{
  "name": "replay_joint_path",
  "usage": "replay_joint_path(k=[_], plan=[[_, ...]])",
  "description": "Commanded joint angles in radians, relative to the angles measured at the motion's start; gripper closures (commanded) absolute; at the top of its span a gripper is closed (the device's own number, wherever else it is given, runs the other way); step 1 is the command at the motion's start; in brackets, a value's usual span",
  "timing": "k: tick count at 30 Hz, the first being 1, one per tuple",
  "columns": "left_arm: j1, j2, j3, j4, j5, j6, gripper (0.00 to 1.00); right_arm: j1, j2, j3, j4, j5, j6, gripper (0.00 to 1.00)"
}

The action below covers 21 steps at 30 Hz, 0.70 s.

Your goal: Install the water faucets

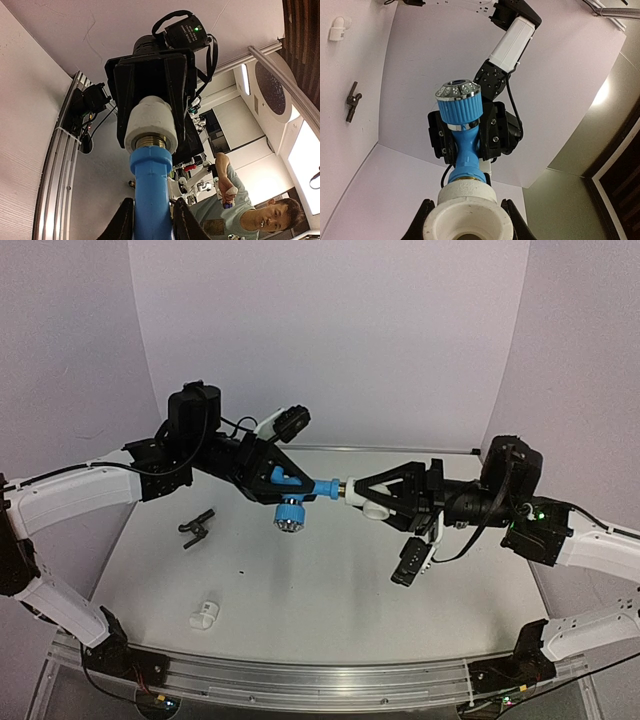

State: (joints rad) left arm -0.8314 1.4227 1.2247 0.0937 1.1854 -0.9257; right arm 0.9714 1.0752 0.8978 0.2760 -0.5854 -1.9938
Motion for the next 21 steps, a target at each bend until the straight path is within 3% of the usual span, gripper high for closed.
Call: replay_joint_path(k=[1,21], plan=[[-0.018,-0.012,0.068,0.028,-0.027,0.056,1.0,0.022,0.011,0.047,-0.002,-0.034,0.002,1.0],[-0.018,-0.02,0.072,0.013,-0.029,0.135,1.0,0.046,-0.013,0.074,0.078,-0.037,0.431,1.0]])
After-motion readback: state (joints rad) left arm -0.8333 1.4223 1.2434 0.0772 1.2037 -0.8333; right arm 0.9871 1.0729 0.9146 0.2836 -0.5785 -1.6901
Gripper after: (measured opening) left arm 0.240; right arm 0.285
